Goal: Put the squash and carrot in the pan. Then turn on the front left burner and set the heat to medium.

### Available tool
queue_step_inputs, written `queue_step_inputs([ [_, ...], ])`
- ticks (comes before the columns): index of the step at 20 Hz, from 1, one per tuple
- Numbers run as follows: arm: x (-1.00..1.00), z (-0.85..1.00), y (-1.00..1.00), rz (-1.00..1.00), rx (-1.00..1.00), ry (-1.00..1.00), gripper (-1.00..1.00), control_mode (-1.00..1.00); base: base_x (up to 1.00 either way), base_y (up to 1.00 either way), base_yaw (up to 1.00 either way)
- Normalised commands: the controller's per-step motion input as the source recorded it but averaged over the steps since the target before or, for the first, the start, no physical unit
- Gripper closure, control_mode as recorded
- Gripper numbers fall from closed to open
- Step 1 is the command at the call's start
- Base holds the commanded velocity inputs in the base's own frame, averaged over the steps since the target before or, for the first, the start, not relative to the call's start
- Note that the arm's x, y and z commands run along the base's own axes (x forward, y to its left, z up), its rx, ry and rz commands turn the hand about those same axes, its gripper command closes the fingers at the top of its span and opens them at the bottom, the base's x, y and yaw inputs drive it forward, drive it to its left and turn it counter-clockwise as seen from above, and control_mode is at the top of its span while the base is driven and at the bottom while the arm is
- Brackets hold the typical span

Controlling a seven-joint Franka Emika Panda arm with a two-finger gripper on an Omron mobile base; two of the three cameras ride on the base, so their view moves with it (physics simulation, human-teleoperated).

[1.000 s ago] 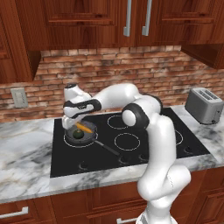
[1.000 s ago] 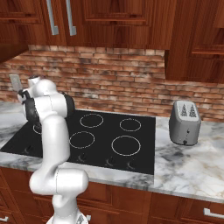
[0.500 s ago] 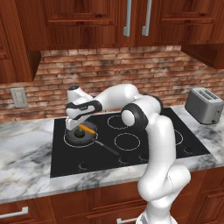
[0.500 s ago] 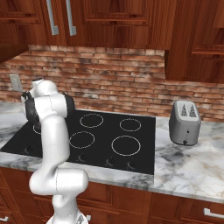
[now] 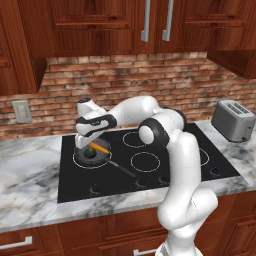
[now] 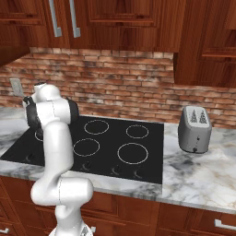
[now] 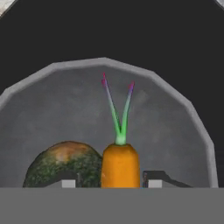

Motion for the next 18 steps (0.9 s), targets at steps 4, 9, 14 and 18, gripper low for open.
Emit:
queue_step_inputs([
  [4,0.02,0.09,0.00,0.00,0.00,0.05,-1.00,-1.00,0.00,0.00,0.00],
  [9,0.00,0.26,0.00,-0.01,0.00,0.00,-1.00,-1.00,0.00,0.00,0.00],
  [14,-0.61,0.23,-0.01,-0.11,0.03,0.00,-1.00,-1.00,0.00,0.00,0.00],
  [18,-0.74,0.26,-0.14,-0.25,0.07,0.03,-1.00,-1.00,0.00,0.00,0.00],
])
